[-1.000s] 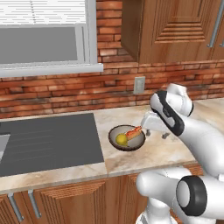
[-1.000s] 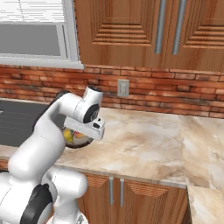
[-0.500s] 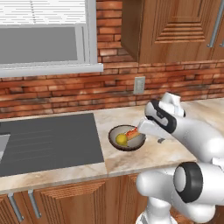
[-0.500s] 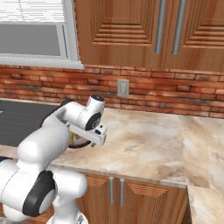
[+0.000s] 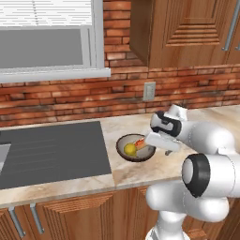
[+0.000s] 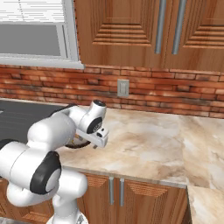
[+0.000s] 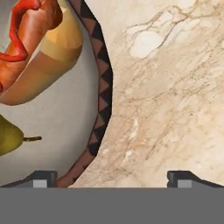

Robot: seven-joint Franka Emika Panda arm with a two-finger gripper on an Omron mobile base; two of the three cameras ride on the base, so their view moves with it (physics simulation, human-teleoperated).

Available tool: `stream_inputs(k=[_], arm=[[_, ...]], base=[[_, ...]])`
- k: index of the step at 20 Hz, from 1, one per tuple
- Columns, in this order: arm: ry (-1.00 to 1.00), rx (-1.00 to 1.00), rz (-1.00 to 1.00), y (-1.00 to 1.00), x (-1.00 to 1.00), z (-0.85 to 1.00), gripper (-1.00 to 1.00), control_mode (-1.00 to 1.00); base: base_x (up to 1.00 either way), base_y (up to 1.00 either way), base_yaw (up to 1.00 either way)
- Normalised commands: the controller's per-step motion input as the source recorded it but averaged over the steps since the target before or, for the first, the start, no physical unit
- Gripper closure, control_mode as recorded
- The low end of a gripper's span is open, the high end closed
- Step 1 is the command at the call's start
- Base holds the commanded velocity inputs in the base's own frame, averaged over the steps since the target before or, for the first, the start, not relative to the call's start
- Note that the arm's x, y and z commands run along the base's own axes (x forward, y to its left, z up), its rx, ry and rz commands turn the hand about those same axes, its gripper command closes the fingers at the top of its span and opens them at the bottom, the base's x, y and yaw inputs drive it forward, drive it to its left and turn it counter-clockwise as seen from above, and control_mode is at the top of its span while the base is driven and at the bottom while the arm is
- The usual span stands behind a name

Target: Dump the hot dog and pear from the bowl so the bowl can be washed. Place the bowl in the sink after clearing the leftovers.

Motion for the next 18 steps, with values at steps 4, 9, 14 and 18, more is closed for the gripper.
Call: stream_inputs(k=[4,9,14,18], arm=[[0.00,0.00,-0.03,0.10,0.30,-0.26,-1.00,-1.00],[0.00,0.00,-0.04,0.18,0.34,-0.33,-1.00,-1.00],[0.00,0.00,-0.02,0.06,0.15,-0.34,-1.00,-1.00],[0.00,0.00,0.00,0.00,0.09,-0.09,1.00,-1.00]], base=[[0.00,0.00,0.00],[0.00,0.00,0.00],[0.00,0.00,0.00],[0.00,0.00,0.00]])
